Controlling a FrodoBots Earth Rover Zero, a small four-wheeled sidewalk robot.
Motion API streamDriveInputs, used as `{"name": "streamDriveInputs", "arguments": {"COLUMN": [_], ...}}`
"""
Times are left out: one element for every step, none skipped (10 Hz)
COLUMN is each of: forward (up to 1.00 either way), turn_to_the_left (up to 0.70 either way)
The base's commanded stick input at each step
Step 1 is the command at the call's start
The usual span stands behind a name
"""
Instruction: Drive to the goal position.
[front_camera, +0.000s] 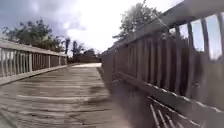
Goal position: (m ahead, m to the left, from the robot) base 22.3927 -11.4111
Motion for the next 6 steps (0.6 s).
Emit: {"name": "streamDriveInputs", "arguments": {"forward": [0.85, 0.85, 0.85, 0.85, 0.85, 0.85], "turn_to_the_left": [0.0, 0.0, 0.0, 0.0, 0.0, 0.34]}}
